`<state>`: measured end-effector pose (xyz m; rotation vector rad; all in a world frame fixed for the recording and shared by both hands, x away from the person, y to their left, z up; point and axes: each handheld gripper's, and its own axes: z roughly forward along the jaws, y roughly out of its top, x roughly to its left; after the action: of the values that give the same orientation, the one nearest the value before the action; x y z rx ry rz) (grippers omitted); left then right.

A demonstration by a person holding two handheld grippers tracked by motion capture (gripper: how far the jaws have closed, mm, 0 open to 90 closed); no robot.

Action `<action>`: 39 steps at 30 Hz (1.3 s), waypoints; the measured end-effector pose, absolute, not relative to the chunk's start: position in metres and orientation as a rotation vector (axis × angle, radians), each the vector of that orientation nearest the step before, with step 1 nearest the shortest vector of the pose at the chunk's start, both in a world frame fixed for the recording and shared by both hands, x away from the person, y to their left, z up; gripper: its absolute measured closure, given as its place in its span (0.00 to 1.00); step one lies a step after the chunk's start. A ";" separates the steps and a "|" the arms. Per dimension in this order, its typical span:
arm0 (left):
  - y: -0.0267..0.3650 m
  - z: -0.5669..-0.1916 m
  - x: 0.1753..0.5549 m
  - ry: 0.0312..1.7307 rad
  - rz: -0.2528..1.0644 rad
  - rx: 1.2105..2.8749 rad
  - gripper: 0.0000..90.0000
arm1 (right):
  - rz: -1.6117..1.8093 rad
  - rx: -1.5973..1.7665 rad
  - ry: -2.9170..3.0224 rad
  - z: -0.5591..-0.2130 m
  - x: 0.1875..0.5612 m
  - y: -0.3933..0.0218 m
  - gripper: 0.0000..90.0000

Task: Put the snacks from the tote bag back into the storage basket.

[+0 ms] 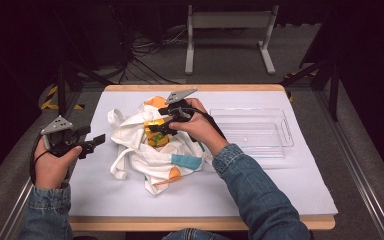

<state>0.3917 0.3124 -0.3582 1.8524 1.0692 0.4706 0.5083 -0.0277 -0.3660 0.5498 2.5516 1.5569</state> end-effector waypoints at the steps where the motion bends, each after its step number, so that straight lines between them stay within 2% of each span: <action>1: 0.313 -0.358 0.392 1.068 0.468 1.852 0.34 | 1.556 0.549 2.556 -0.368 0.509 -0.027 0.20; 23: 0.313 -0.360 0.395 1.074 0.455 1.845 0.33 | 1.463 0.464 2.630 -0.398 0.514 -0.009 0.19; 29: 0.314 -0.361 0.396 1.081 0.452 1.843 0.33 | 1.422 0.418 2.619 -0.397 0.513 -0.009 0.27; 39: 0.314 -0.363 0.397 1.087 0.448 1.846 0.33 | 1.370 0.356 2.616 -0.393 0.505 -0.008 0.29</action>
<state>0.3965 0.3143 -0.3625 1.8461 1.0867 0.4482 0.5053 -0.0083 -0.3934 0.3557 2.6164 1.3701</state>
